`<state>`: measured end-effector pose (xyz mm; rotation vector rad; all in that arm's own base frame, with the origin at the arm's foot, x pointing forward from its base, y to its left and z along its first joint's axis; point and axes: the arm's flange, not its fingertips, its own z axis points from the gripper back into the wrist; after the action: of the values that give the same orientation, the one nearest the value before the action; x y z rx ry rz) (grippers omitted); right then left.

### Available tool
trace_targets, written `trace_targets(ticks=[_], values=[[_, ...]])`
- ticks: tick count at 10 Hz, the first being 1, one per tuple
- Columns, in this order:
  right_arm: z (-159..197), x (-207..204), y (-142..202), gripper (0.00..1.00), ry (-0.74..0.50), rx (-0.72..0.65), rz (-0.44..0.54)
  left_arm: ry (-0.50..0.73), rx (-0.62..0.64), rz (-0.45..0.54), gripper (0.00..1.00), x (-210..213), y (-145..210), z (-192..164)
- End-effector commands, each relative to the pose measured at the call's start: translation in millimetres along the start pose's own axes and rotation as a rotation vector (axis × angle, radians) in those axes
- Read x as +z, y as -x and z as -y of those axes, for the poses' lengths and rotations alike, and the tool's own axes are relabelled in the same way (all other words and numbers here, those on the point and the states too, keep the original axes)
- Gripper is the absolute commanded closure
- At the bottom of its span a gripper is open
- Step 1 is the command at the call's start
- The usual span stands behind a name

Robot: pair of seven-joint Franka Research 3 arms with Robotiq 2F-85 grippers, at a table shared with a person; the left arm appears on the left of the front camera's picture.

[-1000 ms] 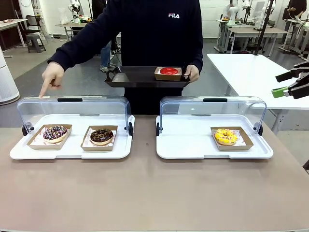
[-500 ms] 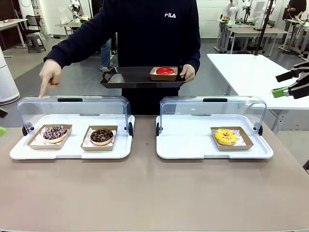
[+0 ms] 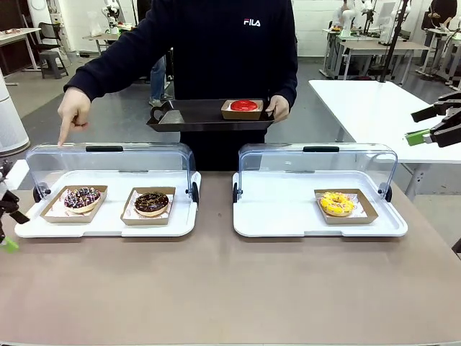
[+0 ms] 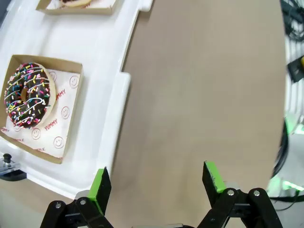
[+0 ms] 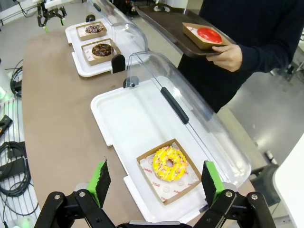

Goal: Provide the desired donut to the person.
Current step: Pick up and lift the Paper togo box containing the Donut pointed at by the person.

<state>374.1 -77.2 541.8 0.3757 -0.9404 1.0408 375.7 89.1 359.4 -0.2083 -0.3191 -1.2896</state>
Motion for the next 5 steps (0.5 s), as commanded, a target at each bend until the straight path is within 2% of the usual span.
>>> trace_targets(ticks=[1, 5], values=[[-1.6, -0.4, 1.4, 0.00, -0.013, 0.014, 0.002, -0.032, -0.057, -0.025, 0.00, -9.1, 1.8, -15.9], [-1.6, -0.4, 1.4, 0.00, -0.013, 0.014, 0.002, -0.058, -0.087, -0.039, 0.00, -20.9, -17.8, -30.2]])
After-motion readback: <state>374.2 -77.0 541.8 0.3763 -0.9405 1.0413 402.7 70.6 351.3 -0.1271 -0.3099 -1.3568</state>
